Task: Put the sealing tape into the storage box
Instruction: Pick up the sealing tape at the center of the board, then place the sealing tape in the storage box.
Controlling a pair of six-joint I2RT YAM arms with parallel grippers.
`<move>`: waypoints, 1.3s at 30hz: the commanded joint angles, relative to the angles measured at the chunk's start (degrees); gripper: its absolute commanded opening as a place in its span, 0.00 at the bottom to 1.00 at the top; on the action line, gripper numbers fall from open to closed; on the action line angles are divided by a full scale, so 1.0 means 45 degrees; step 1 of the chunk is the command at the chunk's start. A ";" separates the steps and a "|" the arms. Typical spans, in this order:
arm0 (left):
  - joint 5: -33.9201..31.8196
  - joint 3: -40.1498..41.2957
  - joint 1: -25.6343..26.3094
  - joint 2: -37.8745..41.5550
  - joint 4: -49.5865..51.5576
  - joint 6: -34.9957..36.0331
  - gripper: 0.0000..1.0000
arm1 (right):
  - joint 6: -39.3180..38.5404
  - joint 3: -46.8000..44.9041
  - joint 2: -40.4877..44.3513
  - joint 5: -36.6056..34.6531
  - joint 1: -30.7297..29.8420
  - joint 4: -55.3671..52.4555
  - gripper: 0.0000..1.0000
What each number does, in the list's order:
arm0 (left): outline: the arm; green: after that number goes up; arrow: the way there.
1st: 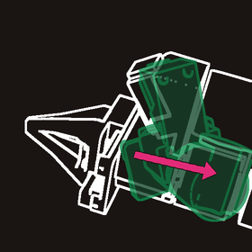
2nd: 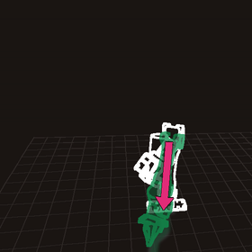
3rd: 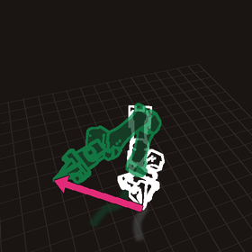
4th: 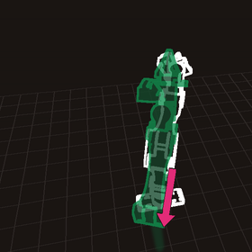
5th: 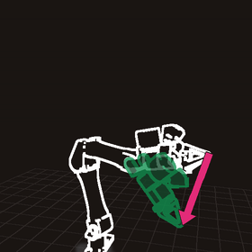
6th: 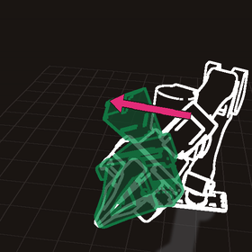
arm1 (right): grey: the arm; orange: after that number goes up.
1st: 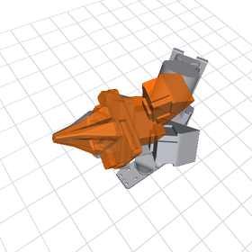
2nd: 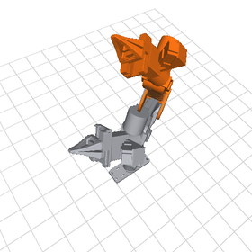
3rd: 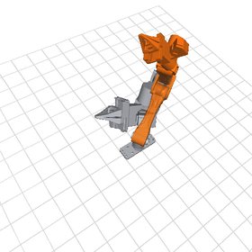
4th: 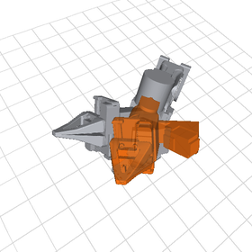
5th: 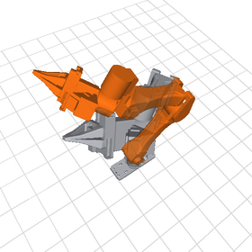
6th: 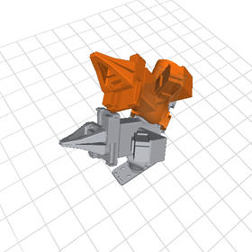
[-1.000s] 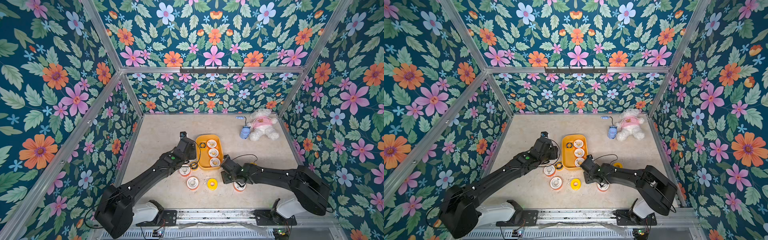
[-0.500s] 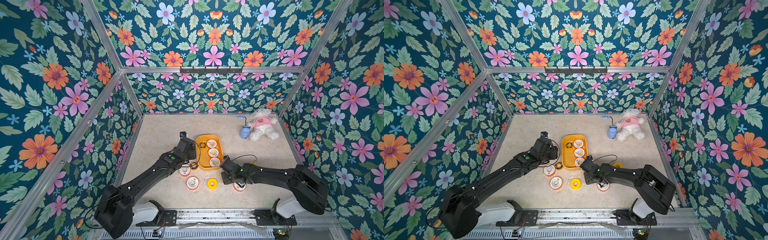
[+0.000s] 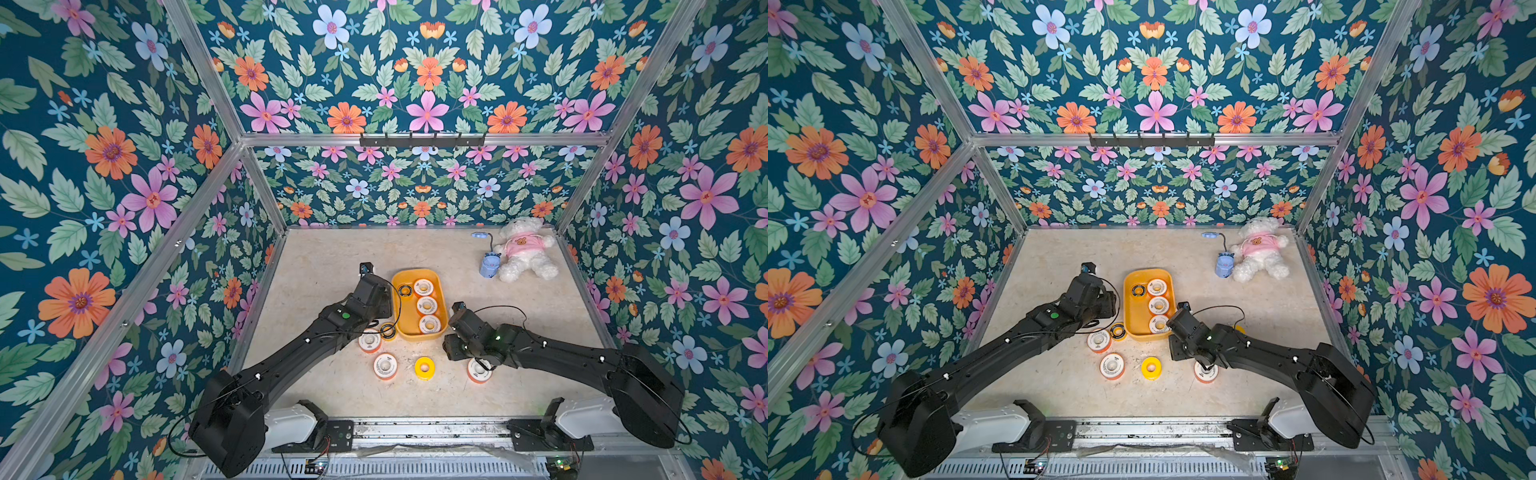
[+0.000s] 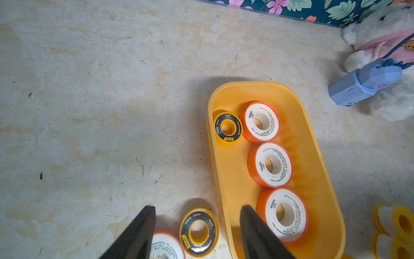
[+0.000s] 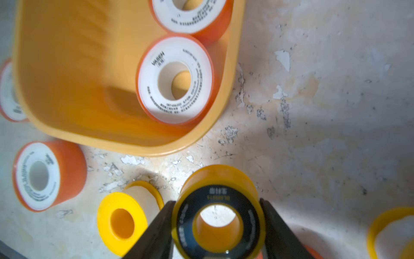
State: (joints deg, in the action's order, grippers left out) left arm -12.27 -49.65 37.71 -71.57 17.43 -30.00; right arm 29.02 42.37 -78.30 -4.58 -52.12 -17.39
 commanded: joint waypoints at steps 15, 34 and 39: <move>-0.0205 -0.0076 -0.0005 0.0121 -0.0058 -0.0100 0.66 | -0.1057 0.3010 -0.0834 0.2802 0.1258 0.2474 0.51; -0.0353 0.0171 -0.0263 0.0648 -0.0061 -0.0169 0.68 | -0.1057 0.6340 -0.5228 0.2249 0.1367 0.2422 0.51; -0.0173 0.0288 -0.0527 0.0765 0.0005 -0.0156 0.68 | -0.1110 0.6879 -0.5922 0.1961 0.1356 0.2187 0.51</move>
State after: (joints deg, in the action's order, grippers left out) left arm -13.34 -48.49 35.79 -68.53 17.58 -30.55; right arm 24.91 72.23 -103.83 5.72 -45.95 -6.55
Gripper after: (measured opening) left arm 0.685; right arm 0.580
